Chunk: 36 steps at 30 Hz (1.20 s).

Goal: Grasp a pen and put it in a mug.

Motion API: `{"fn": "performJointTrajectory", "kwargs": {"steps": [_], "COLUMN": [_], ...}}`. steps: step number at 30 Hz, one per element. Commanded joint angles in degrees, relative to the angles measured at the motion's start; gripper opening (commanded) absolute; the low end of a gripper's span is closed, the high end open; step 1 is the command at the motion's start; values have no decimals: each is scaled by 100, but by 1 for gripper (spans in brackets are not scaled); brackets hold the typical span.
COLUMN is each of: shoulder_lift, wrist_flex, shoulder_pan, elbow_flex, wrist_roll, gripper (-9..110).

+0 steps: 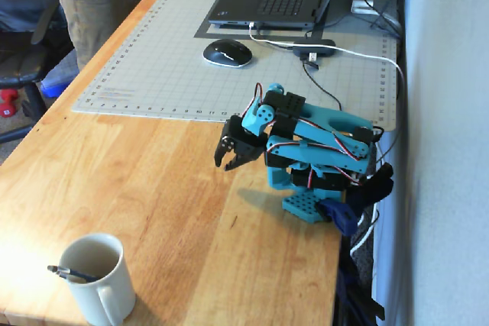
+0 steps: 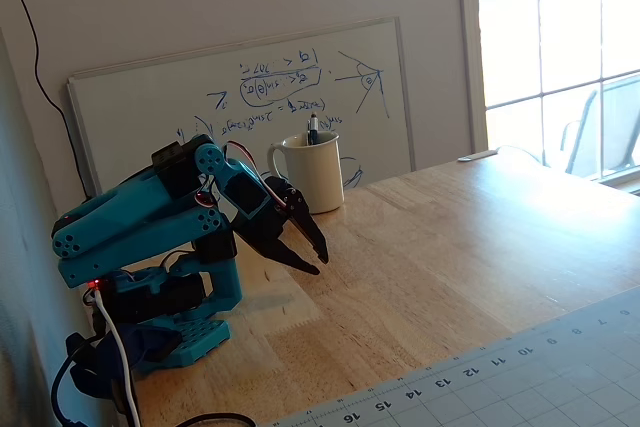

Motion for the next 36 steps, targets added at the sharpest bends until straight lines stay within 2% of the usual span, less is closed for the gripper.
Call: {"fn": "performJointTrajectory", "kwargs": {"steps": [1,11,36], "shoulder_lift": [141,149,149], "wrist_flex": [-149,-158,-149], "shoulder_pan": [35,35,-26], "elbow_flex": [53,79,79], "wrist_roll": [-53,53,35], "gripper": [5,1,1]}}
